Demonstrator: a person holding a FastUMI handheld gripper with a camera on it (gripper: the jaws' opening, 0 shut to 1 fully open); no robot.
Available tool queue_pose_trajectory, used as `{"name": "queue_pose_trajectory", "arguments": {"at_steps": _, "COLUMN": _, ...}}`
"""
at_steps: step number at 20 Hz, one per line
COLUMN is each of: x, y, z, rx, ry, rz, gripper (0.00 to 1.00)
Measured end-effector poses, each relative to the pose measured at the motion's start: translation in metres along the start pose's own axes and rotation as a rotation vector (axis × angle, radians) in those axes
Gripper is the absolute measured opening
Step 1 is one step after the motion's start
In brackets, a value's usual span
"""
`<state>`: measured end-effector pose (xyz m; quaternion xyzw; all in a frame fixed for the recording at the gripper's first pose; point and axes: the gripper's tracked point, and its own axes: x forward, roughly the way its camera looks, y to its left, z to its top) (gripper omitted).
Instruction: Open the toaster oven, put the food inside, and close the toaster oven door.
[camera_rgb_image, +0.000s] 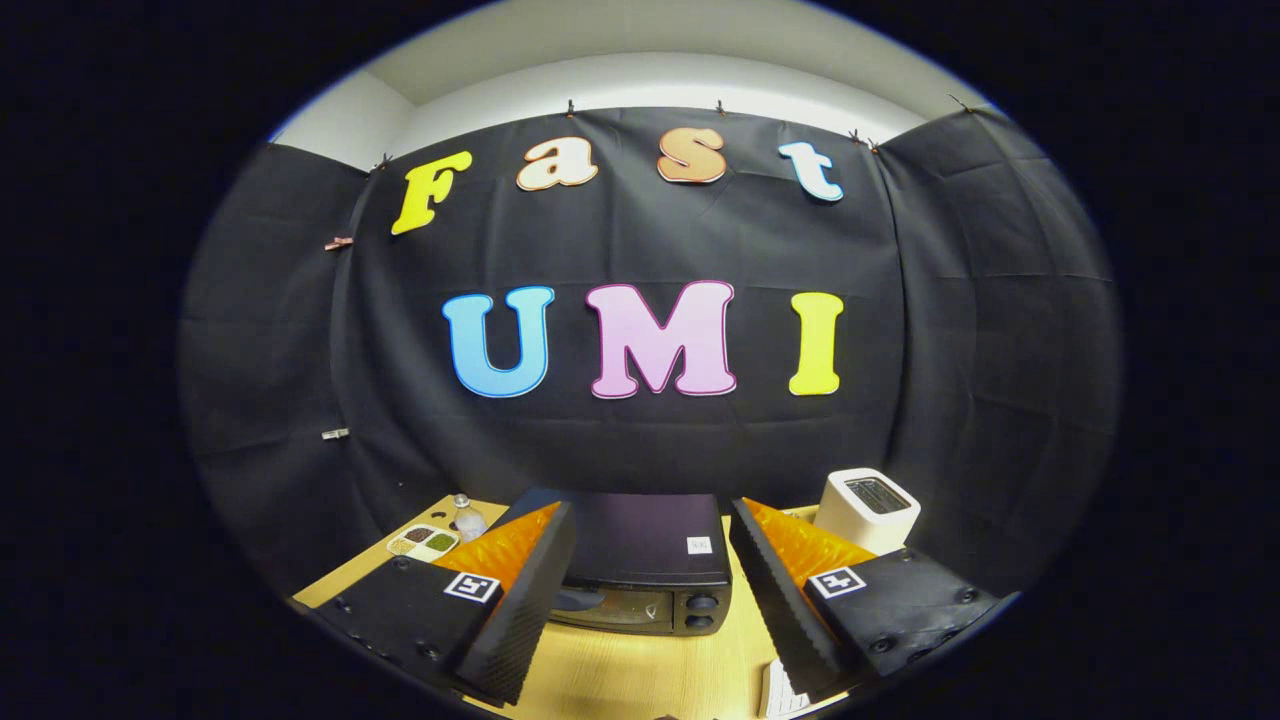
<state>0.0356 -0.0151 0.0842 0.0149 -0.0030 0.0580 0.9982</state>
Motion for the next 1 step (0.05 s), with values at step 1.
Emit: {"name": "queue_pose_trajectory", "arguments": {"at_steps": 1, "x": 0.0015, "y": -0.0003, "z": 0.0015, "rx": 0.004, "ry": -0.009, "rz": -0.003, "gripper": 0.96}}
